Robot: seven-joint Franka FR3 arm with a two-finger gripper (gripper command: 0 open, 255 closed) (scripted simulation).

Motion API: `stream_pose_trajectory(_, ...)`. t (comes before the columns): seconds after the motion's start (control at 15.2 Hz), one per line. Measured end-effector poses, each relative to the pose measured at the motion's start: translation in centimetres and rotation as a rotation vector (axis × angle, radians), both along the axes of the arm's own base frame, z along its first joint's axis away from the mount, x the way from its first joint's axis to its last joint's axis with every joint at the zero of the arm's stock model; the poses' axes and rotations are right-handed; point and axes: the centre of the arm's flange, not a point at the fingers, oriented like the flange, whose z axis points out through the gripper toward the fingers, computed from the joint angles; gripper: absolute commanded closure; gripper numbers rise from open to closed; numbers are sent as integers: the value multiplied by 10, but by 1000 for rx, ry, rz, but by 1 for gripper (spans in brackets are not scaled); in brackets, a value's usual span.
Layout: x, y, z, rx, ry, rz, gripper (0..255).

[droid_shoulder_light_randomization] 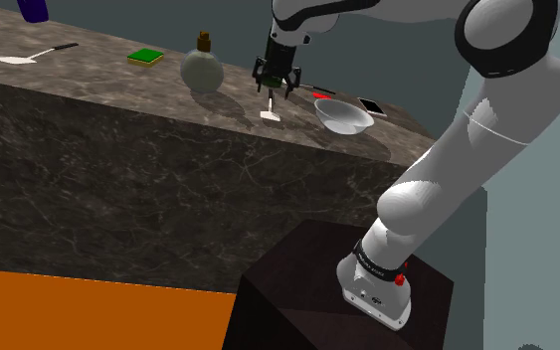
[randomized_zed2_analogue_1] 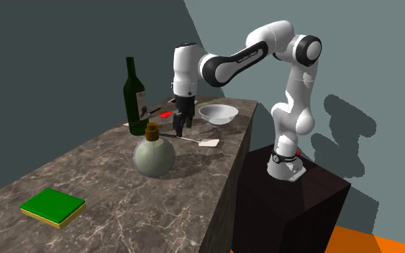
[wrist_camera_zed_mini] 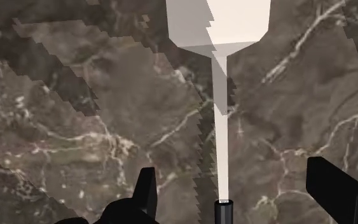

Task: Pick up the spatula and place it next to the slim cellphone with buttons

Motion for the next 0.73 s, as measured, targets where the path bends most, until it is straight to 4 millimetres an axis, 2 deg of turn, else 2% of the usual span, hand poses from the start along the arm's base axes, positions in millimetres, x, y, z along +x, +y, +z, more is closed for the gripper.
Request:
stream_pose_trajectory(0.2,1,0,-15,0,0,-1,0)
stream_pose_trajectory(0.59,1,-1,-19,0,-1,-1,0)
stream_pose_trajectory(0.66,1,-1,-19,0,-1,-1,255)
stream_pose_trajectory(0.73,1,-1,-19,0,-1,-1,255)
